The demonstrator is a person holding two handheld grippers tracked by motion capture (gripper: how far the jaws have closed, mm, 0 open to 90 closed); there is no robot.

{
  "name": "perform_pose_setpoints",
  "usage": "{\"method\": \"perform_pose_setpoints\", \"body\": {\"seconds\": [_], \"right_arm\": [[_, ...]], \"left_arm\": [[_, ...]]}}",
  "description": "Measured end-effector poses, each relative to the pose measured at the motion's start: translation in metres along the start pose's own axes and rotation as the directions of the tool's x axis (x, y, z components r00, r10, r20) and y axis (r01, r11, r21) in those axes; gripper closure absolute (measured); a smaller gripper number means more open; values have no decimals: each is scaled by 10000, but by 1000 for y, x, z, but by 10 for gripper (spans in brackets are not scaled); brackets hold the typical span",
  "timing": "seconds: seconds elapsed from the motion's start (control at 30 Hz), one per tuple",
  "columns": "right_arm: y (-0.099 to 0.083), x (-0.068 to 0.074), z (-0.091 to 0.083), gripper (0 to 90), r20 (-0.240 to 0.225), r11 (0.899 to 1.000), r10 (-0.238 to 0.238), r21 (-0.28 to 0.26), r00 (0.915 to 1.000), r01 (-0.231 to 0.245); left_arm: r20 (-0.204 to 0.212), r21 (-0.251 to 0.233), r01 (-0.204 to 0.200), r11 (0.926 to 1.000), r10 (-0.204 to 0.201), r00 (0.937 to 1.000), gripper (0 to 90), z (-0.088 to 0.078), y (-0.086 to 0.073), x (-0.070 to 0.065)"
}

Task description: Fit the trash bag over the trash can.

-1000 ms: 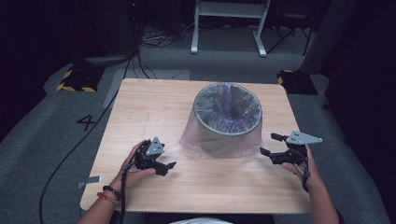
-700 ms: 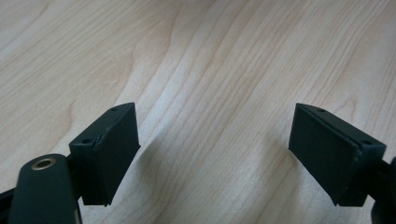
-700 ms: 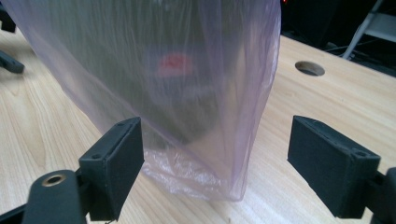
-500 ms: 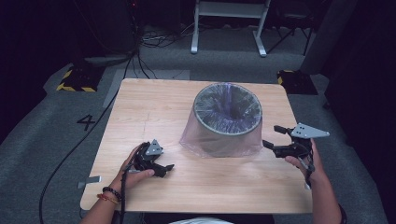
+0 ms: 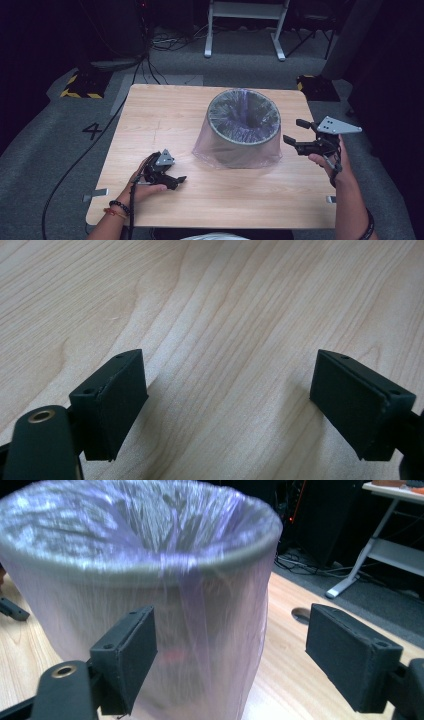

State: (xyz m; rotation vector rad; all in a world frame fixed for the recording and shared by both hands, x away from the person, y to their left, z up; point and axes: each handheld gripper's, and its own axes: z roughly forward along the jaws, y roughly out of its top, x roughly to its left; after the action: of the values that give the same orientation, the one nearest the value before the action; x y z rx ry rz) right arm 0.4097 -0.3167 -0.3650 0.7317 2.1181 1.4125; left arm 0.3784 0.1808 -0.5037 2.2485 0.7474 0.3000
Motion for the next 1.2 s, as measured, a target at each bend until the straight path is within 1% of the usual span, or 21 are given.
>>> {"method": "perform_pose_setpoints", "body": {"seconds": [0.1,0.17,0.33,0.4,0.53,0.67,0.73,0.8,0.9,0.97,1.0,1.1,1.2], "right_arm": [[9,-2,-2,211,70,9999,-48,-131,10000,49],[13,-4,-3,216,34,9996,52,-267,10000,-51],[25,-4,0,220,46,9997,-55,-219,10000,56],[29,-3,3,220,-75,9996,-46,-282,10000,43],[37,0,13,217,-220,9995,-193,-260,9996,187],[43,1,24,215,-312,9997,-215,-94,9993,212],[45,1,29,211,-407,9998,-200,-60,9990,198],[48,2,34,207,-490,10000,-56,5,9988,56],[51,2,41,207,-480,10000,8,58,9988,-6],[54,3,46,207,-463,9999,36,169,9989,-28],[55,3,49,207,-473,9998,-53,191,9989,62],[60,6,57,207,-541,9995,-77,305,9985,93],[63,9,65,207,-559,9982,-129,583,9984,161]], "left_arm": [[-1,0,0,10000,0,10000,148,0,0,0],[-5,0,-4,10000,4,10000,148,0,0,0],[-5,1,-4,10000,4,10000,148,0,0,0],[-5,0,-1,10000,1,10000,148,0,0,0],[-4,2,-6,10000,6,10000,148,0,0,0],[-3,2,-2,10000,2,10000,148,0,0,0],[-4,2,2,10000,-2,10000,148,0,0,0],[-3,1,-3,10000,3,10000,148,0,0,0],[-3,3,-3,10000,3,10000,148,0,0,0],[-5,0,-1,10000,1,10000,148,0,0,0],[2,0,3,10000,-3,10000,148,0,0,0],[-6,5,1,10000,-1,10000,148,0,0,0],[-5,0,-5,10000,5,10000,148,0,0,0]]}}
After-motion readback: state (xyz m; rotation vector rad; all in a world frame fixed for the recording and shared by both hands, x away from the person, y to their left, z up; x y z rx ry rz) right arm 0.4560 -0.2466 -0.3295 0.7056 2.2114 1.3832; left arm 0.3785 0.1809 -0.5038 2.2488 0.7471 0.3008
